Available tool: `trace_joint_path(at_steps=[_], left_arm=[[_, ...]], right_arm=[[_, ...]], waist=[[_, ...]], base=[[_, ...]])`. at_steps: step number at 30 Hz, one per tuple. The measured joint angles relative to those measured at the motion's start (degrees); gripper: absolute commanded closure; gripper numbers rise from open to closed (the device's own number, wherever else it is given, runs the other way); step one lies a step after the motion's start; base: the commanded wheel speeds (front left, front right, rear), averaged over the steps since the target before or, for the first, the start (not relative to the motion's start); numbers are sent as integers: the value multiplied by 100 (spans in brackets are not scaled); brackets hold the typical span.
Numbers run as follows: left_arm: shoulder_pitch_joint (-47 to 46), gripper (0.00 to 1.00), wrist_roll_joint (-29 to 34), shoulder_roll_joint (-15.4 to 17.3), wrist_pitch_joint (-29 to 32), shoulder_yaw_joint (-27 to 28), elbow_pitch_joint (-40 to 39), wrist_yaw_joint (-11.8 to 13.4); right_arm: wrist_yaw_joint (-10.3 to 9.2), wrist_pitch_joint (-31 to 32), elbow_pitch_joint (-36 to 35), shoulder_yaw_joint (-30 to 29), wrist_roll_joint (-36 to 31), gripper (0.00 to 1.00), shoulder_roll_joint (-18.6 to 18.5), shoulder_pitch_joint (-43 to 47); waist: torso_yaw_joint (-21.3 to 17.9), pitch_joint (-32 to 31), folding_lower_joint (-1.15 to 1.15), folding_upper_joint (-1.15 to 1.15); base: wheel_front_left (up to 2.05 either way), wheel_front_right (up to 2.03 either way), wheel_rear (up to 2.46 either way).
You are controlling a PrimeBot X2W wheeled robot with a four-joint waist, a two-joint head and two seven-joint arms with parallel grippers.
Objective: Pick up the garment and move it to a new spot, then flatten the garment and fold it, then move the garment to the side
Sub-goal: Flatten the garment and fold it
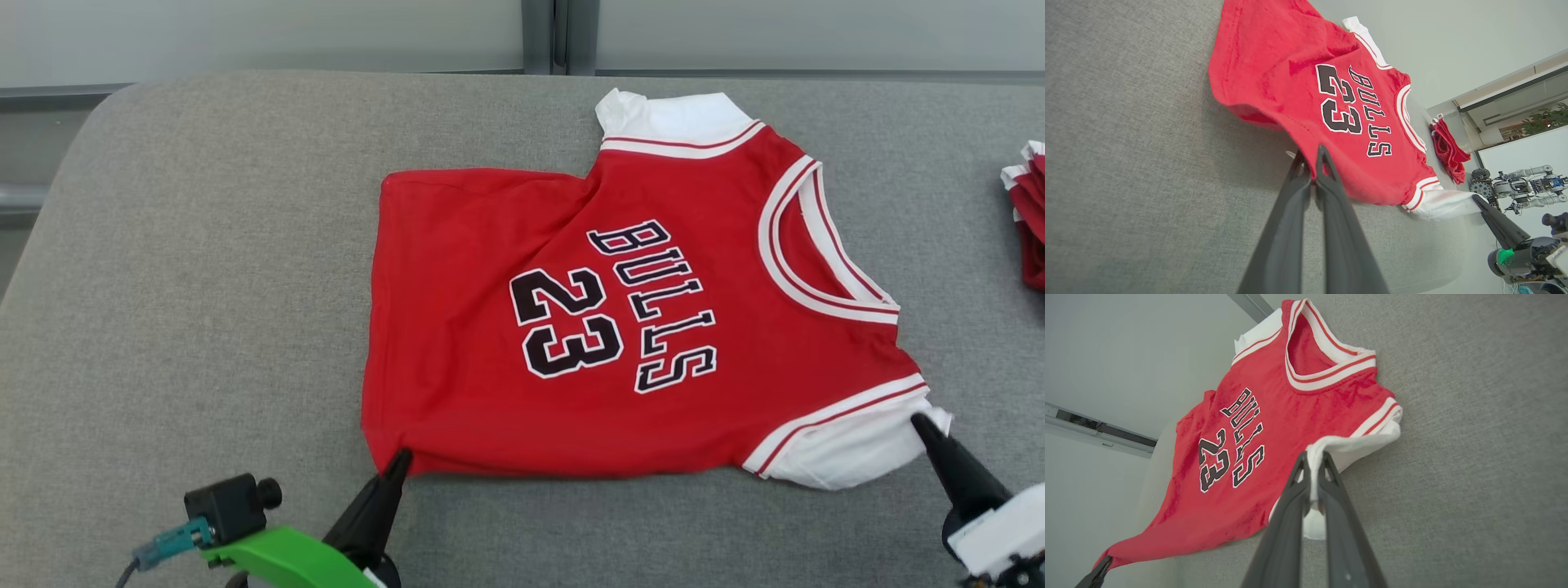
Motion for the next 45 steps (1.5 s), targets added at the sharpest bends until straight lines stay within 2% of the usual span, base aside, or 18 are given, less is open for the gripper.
trace_joint_path(at_steps=[8, 13, 18, 19, 20, 21, 25, 30, 34, 37, 42, 45], left_arm=[[-1042, 100, -102, 8, 457, 174, 434, 99], [-1864, 100, -216, -148, 787, 231, 1190, 96], [-2567, 100, -104, -315, 985, 71, 2137, 55], [-2677, 80, -24, -354, 981, 36, 2304, 4], [-2768, 41, 15, -388, 976, -4, 2442, -58], [-2828, 0, 33, -421, 975, -52, 2543, -151], [-2838, 0, 49, -519, 689, -7, 2702, -291], [-2252, 0, -197, -402, 222, 382, 2187, -360], [-1632, 0, -298, -207, 388, 291, 1878, -325], [-1563, 0, -283, -174, 472, 215, 1844, -302], [-1723, 0, -287, -226, 594, 118, 2002, -328], [-1863, 0, -341, -319, 687, 79, 2153, -469]], right_arm=[[0, 1056, 56, -256, -770, 100, -118, -1606], [0, 1532, 621, -243, -1356, 100, -196, -2554], [0, 1596, 1303, 15, -1863, 100, -304, -3268], [0, 1505, 1445, 57, -1970, 100, -311, -3392], [0, 1423, 1574, 147, -2072, 84, -359, -3488], [0, 1308, 1663, 263, -2135, 0, -419, -3554], [0, 937, 1788, 544, -2164, 0, -579, -3583], [0, 359, 1259, 651, -2100, 0, -1068, -2982], [0, 446, 983, 686, -2145, 0, -1569, -2202], [1, 471, 1033, 742, -2253, 0, -1748, -1964], [0, 497, 1407, 869, -2418, 0, -1840, -2086], [0, 615, 1577, 1083, -2346, 0, -1840, -2196]], waist=[[-31, 305, 0, 0], [15, 554, 0, 0], [76, 779, 0, 0], [88, 817, 0, 0], [97, 849, 0, 0], [104, 873, 0, 0], [113, 851, 1, 0], [92, 729, 0, 0], [84, 750, 0, 0], [90, 861, 0, 0], [135, 1024, 1, 0], [196, 1086, 0, 0]], base=[[0, 0, 0], [0, 0, 0], [0, 0, 0], [0, 0, 0], [0, 0, 0], [0, 0, 0], [0, 0, 0], [0, 0, 0], [0, 0, 0], [0, 0, 0], [0, 0, 0], [0, 0, 0]])
